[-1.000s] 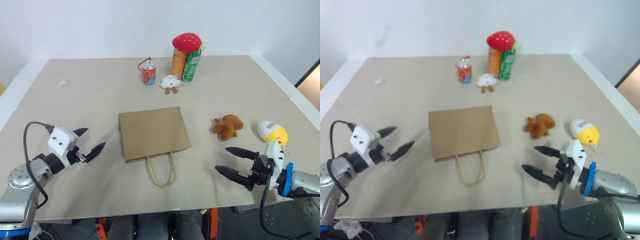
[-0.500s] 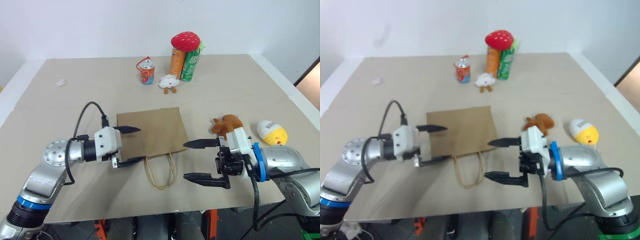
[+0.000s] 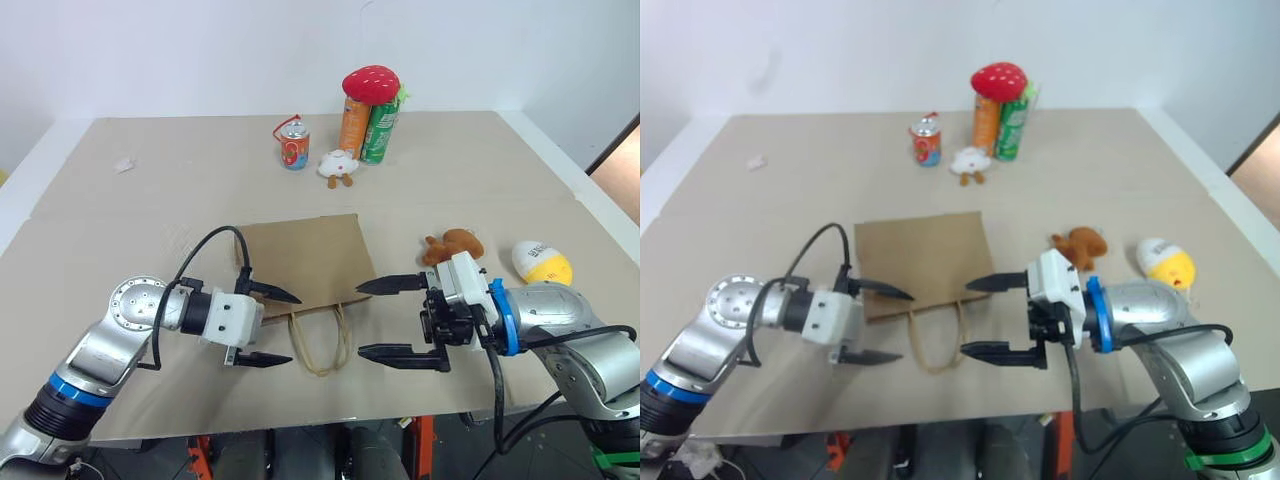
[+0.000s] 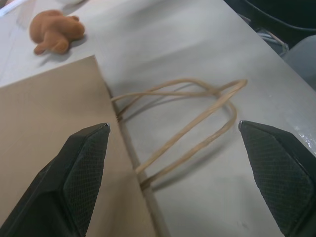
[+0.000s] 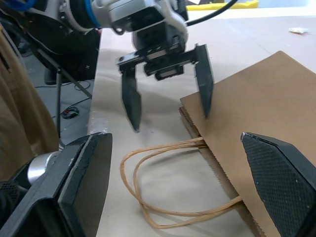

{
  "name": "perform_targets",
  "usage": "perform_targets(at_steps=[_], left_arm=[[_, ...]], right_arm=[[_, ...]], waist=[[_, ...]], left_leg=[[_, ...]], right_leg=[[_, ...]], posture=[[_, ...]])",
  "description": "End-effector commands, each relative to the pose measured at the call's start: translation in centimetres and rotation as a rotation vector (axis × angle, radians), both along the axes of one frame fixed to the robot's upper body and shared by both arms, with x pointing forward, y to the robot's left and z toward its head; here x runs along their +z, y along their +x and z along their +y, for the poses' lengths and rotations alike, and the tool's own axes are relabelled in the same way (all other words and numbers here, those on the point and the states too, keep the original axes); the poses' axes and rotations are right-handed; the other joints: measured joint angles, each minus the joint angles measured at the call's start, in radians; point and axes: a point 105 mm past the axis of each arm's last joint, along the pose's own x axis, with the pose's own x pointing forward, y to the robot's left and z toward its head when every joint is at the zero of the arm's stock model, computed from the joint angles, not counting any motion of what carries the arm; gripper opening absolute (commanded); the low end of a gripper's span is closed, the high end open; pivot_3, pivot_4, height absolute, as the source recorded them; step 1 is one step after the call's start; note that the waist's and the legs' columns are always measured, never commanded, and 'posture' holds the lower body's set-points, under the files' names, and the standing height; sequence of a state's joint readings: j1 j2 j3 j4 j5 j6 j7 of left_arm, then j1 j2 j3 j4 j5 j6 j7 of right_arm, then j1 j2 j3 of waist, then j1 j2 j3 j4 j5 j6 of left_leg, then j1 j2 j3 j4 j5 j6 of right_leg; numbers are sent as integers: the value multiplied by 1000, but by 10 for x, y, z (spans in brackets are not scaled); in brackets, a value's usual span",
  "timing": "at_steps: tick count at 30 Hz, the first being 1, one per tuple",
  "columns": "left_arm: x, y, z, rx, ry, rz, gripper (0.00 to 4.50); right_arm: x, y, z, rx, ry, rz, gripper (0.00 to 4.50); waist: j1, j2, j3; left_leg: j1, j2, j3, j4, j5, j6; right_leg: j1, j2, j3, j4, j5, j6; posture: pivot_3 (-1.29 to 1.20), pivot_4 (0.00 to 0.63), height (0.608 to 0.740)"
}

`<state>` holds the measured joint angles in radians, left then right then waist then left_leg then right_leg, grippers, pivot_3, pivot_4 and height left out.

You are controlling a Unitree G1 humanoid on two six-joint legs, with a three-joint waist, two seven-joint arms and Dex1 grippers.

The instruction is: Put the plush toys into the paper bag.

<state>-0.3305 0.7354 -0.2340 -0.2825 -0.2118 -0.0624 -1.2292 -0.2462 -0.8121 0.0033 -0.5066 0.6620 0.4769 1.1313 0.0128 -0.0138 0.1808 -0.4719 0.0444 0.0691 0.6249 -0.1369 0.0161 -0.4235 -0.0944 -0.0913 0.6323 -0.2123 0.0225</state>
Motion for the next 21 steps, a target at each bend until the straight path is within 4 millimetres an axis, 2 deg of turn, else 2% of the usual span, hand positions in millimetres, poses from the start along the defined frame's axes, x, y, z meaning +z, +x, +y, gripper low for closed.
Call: perform_targets(at_steps=[1,9,13,15,21], left_arm=[[2,0,-11,-55,8,-56,4335],[-10,10,-23,-83,41,-96,4335],[-10,13,-27,-112,47,-106,4335],[-10,14,-28,-122,47,-112,3948],[6,16,-38,-137,-37,-125,1933]], right_arm=[[5,0,1,-6,11,-31,4500],[5,1,1,-35,15,-38,4500],[3,1,0,-43,12,-39,4500],[2,1,0,-48,11,-40,4500],[-1,1,-1,-58,9,-38,4500]], waist=[[0,0,0],[0,0,0],[0,0,0],[0,0,0],[0,0,0]], left_leg=[[0,0,0,0,0,0],[0,2,2,0,1,1],[0,2,2,1,1,1],[0,2,2,1,1,1],[0,2,3,3,1,1]], right_leg=[[0,0,0,0,0,0],[2,2,1,0,1,-1],[2,2,1,0,2,-1],[2,2,1,0,2,-1],[2,2,2,0,3,-1]], posture=[[0,150,740],[0,150,740],[0,150,740],[0,150,740],[0,150,740]])
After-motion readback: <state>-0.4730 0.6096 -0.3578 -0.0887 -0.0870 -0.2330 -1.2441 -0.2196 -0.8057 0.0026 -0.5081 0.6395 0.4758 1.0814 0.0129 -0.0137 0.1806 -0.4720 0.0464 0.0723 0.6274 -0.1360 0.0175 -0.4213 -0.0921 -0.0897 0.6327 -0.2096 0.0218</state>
